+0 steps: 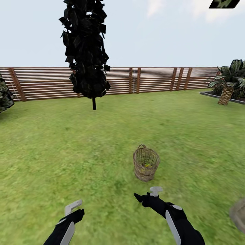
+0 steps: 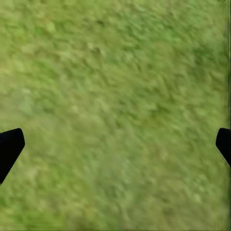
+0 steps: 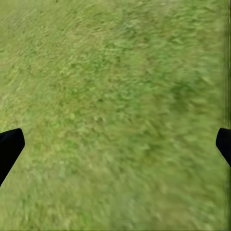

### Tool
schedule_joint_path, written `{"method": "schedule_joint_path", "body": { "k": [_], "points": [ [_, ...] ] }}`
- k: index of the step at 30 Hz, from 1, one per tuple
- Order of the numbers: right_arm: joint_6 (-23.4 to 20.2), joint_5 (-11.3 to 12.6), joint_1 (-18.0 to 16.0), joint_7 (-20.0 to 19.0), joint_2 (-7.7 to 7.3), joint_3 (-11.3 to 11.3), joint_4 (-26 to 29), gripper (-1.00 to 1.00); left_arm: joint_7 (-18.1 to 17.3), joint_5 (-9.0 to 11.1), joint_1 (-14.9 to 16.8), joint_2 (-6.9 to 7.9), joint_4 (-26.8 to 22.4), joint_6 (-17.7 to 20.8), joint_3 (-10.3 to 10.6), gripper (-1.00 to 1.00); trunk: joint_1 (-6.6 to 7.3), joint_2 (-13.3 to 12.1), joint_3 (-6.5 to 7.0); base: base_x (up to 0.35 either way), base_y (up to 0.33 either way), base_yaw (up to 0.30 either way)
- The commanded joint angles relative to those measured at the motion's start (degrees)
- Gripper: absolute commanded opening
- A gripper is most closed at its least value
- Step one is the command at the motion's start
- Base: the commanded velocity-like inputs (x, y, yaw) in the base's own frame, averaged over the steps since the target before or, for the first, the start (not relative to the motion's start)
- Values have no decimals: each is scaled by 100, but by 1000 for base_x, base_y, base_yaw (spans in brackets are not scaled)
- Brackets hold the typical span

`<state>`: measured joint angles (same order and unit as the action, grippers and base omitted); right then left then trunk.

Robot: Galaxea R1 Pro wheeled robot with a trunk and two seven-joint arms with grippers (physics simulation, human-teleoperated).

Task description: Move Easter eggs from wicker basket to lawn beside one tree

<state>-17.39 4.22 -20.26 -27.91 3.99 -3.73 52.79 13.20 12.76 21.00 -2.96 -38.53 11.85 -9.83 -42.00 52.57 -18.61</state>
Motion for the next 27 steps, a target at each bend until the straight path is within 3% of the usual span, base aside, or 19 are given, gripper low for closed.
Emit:
{"method": "schedule_joint_path", "body": {
  "k": [1,18,27],
  "points": [
    [-54,44,-5,-31,8,-22,5,100,18,60,0,-3,-15,27,-10,100,-4,5,-6,339,1,-201],
    [-55,35,-5,-4,14,-18,6,100,16,53,0,-3,-14,3,-10,100,-4,5,-3,339,0,-36],
    [-54,40,-5,-21,12,-22,4,100,16,51,0,-3,-14,-7,3,100,-4,5,15,340,0,-218]
  ]
}}
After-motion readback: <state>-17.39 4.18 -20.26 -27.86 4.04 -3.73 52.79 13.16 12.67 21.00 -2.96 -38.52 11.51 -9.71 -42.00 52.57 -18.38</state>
